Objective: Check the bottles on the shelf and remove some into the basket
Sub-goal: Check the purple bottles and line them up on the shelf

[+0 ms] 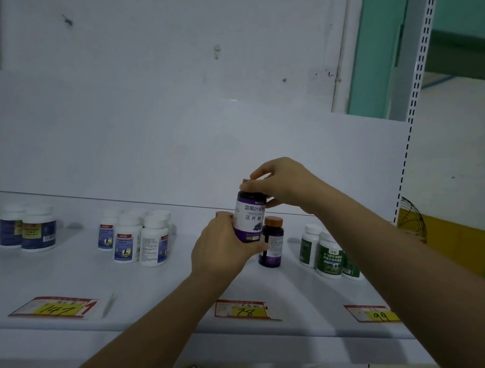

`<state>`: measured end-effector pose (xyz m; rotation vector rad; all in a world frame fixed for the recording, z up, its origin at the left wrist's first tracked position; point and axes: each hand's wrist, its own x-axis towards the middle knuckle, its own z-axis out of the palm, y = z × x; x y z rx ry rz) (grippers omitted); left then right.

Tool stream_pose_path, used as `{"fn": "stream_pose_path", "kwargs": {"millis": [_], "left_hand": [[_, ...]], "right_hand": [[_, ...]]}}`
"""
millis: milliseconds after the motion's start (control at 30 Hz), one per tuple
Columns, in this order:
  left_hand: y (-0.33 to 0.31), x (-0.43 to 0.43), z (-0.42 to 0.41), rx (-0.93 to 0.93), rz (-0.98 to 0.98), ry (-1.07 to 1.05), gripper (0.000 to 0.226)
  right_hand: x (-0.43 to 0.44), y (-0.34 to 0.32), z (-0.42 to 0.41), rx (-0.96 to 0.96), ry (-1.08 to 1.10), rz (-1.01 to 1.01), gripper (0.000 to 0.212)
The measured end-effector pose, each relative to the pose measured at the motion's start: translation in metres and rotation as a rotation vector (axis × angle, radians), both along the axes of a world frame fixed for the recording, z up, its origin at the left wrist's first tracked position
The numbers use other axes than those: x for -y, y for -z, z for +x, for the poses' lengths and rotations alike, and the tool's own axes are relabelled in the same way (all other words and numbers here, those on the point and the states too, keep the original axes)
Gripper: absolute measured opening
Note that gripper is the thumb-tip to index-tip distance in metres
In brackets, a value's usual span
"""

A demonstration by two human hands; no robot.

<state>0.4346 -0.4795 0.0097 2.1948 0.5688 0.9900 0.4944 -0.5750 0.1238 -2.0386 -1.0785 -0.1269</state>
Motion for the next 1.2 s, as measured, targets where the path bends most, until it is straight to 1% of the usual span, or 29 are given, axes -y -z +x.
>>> {"fn": "stream_pose_path", "kwargs": {"millis": [67,133,200,300,333,400,467,533,667,933,1067,1133,1200], "left_hand": [[0.004,-0.010,-0.003,-0.061,0.052,0.021,0.064],[0.010,-0.023,-0.011,-0.165,0.188,-0.046,0.055],[0.022,-0.037,-0.020,-0.316,0.284,-0.125,0.051],[0.041,-0.049,-0.027,-0.612,0.332,-0.144,0.069],[0.045,-0.053,-0.027,-0.680,0.324,-0.125,0.073],[0.048,-0.057,-0.026,-0.753,0.299,-0.089,0.076],[0.050,-0.059,-0.024,-0.789,0.306,-0.072,0.075],[0.050,-0.059,-0.024,-0.813,0.322,-0.064,0.074],[0.052,-0.059,-0.024,-0.820,0.321,-0.061,0.073],[0.051,-0.058,-0.025,-0.820,0.324,-0.061,0.073],[0.050,-0.058,-0.025,-0.825,0.324,-0.055,0.073],[0.050,-0.058,-0.025,-0.833,0.323,-0.055,0.073],[0.050,-0.058,-0.025,-0.838,0.323,-0.057,0.072]], "right_hand": [[-0.005,0.007,0.007,0.103,0.060,-0.020,0.036],[-0.012,0.013,0.014,0.204,0.128,-0.033,0.039],[-0.018,0.021,0.020,0.246,0.170,-0.040,0.041],[-0.028,0.032,0.031,0.241,0.196,-0.045,0.041],[-0.031,0.036,0.034,0.236,0.201,-0.046,0.041],[-0.037,0.042,0.040,0.227,0.207,-0.047,0.038],[-0.042,0.047,0.043,0.217,0.209,-0.061,0.036],[-0.046,0.052,0.046,0.211,0.221,-0.099,0.040],[-0.054,0.068,0.049,0.196,0.223,-0.158,0.041],[-0.060,0.076,0.058,0.378,0.260,-0.337,0.039],[-0.060,0.073,0.062,0.395,0.230,-0.448,0.038],[-0.059,0.068,0.062,0.402,0.223,-0.507,0.040],[-0.053,0.060,0.062,0.415,0.215,-0.532,0.049]]}}
